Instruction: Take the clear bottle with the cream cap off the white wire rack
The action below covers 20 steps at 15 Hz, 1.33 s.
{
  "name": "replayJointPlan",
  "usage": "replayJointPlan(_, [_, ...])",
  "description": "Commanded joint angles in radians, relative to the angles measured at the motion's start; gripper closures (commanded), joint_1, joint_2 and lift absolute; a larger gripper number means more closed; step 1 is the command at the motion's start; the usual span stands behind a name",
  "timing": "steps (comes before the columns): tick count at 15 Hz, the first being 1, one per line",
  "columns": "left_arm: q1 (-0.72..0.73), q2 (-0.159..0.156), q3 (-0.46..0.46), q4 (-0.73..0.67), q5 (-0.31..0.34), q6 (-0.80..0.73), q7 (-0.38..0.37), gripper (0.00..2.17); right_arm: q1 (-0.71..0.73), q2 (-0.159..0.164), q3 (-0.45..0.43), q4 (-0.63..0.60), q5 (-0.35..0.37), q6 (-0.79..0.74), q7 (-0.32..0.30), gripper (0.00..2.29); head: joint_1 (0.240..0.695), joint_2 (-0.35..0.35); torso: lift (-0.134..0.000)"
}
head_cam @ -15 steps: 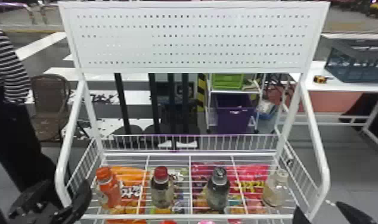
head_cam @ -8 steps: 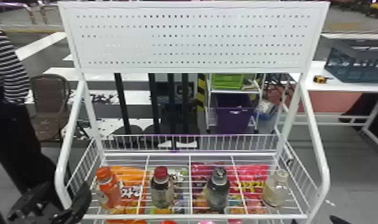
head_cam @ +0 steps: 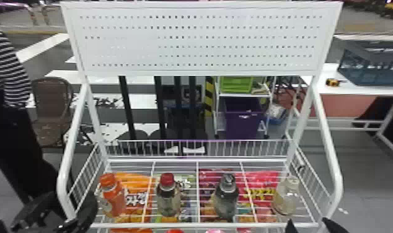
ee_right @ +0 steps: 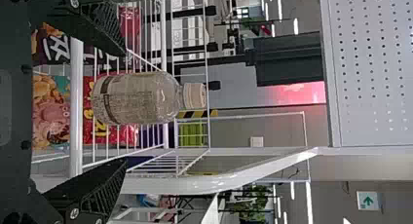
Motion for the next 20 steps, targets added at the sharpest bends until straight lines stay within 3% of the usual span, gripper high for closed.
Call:
replayJointPlan(1, [-0.005, 0.001, -0.011, 0.001, -0.005, 0.005, 0.001, 0.13, -0.071, 0.001, 0.014, 0.072, 0.010, -0.013, -0.002, 0.13, 0.499, 0.000, 0.000])
replayJointPlan(10, [-0.016, 0.004, -0.015, 0.019, -0.014, 0.008, 0.000, 0.13, -0.221, 0.001, 0.062, 0.179, 0.077, 0.030, -0.091, 0.15, 0.499, 0.000, 0.000])
replayJointPlan(15, [-0.008, 0.002, -0.017, 0.011, -0.019, 0.017, 0.000, 0.13, -0.296, 0.001, 0.062, 0.268, 0.091, 0.033, -0.091, 0.15, 0.499, 0.000, 0.000])
replayJointPlan(16, [-0.007, 0.002, -0.018, 0.011, -0.019, 0.017, 0.000, 0.13, -0.296, 0.001, 0.063, 0.268, 0.091, 0.033, -0.091, 0.25, 0.499, 0.000, 0.000])
replayJointPlan(18, [-0.007, 0.001, -0.021, 0.011, -0.019, 0.017, 0.000, 0.13, -0.284, 0.001, 0.068, 0.253, 0.091, 0.048, -0.091, 0.76, 0.499, 0.000, 0.000])
replayJointPlan(20, [-0.010, 0.002, -0.024, 0.011, -0.020, 0.017, 0.001, 0.13, -0.270, 0.001, 0.068, 0.228, 0.091, 0.048, -0.094, 0.83, 0.499, 0.000, 0.000])
